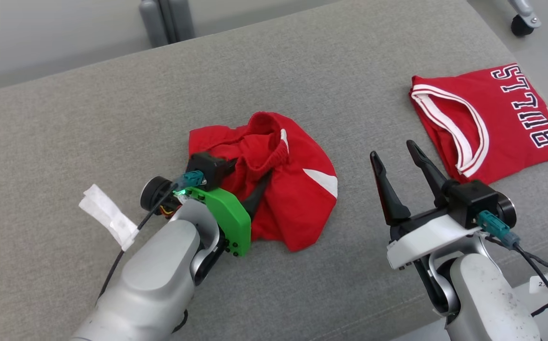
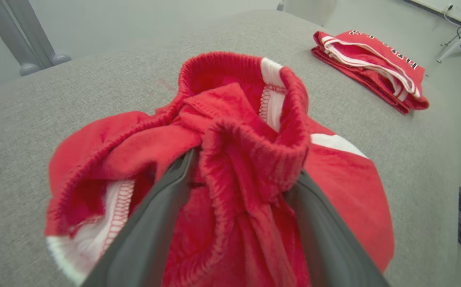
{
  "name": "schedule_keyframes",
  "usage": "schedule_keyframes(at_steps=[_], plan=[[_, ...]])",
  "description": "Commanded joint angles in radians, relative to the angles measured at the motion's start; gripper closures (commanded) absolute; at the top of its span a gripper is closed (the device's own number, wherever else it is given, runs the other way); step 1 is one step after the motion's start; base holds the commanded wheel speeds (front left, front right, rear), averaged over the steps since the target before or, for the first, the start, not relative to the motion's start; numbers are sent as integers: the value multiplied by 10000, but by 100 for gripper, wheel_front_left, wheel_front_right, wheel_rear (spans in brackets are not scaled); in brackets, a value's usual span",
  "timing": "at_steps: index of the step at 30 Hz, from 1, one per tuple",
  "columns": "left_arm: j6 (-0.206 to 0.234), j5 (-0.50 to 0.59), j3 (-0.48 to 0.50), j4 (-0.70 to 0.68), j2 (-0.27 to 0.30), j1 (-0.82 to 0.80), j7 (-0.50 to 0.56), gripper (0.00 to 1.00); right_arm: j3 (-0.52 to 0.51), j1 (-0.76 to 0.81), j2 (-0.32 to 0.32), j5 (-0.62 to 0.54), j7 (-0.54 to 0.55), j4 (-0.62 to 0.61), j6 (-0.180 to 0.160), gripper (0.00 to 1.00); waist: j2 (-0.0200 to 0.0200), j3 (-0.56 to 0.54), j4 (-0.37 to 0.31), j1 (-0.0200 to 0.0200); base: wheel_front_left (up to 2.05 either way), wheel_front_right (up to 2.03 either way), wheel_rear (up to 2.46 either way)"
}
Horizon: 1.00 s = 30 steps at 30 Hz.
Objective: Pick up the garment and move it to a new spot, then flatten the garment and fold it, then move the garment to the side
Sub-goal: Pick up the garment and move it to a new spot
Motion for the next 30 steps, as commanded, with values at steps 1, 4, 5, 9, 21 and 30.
schedule_keyframes(at_steps=[1,4,5,9,21,30], plan=[[11,-206,109,61,6,93,-389,0,-34,-9,-17,-50,0,1,-20,0,-1,-144,410,0,0,0,0],[11,-438,330,-5,-10,211,-995,0,-69,105,-44,-63,39,2,-20,0,-1,-324,780,0,0,0,0],[11,-542,453,-119,34,290,-1177,0,-84,156,-58,-80,59,-1,-20,0,-1,-411,921,0,0,0,0],[231,-474,964,-700,368,671,-1460,0,-212,332,-124,-102,106,-45,-20,0,-1,-728,1470,0,0,0,0],[1092,190,3608,-3835,1235,3402,-1502,0,-559,841,-180,-149,314,-240,-20,0,-1,-1460,2549,0,0,0,0],[1363,1136,5607,-5382,1058,5397,-1504,0,-1155,1254,-135,-130,221,-120,-20,0,-1,-1903,2844,0,0,0,0]])
